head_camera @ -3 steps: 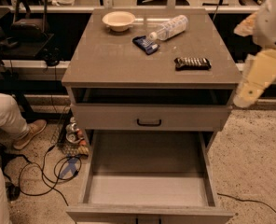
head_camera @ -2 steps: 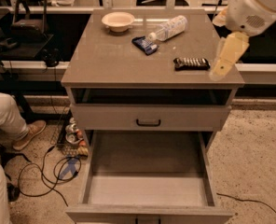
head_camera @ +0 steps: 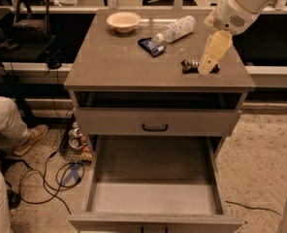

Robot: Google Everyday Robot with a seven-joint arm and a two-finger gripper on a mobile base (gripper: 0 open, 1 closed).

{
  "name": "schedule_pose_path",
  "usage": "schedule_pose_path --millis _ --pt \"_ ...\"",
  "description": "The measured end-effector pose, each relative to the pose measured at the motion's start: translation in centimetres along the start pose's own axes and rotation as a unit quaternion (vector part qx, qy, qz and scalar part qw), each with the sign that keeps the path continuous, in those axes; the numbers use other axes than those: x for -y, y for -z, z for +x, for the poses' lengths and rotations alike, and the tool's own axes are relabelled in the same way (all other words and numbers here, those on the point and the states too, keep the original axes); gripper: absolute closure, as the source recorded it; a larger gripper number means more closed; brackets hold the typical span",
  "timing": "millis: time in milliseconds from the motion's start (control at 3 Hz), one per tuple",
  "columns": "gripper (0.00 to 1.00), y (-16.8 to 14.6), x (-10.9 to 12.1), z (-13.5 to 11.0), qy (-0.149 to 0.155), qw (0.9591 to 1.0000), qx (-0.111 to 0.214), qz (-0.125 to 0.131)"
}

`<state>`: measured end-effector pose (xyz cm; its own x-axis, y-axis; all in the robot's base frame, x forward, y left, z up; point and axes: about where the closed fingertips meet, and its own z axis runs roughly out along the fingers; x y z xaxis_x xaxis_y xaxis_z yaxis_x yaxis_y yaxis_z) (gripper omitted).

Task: Place rxbar chocolate into middle drawer

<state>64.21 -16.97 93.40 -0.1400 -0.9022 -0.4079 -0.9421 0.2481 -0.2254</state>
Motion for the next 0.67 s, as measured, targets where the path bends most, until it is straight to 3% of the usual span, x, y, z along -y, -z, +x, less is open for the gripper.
schedule_pose_path --millis 333,667 --pt "0.0 -1.2 1.5 2.5 -0.041 0.9991 -0.008 0.01" --pt "0.0 -2.9 3.7 6.1 -0.096 0.9952 -0.001 0.02"
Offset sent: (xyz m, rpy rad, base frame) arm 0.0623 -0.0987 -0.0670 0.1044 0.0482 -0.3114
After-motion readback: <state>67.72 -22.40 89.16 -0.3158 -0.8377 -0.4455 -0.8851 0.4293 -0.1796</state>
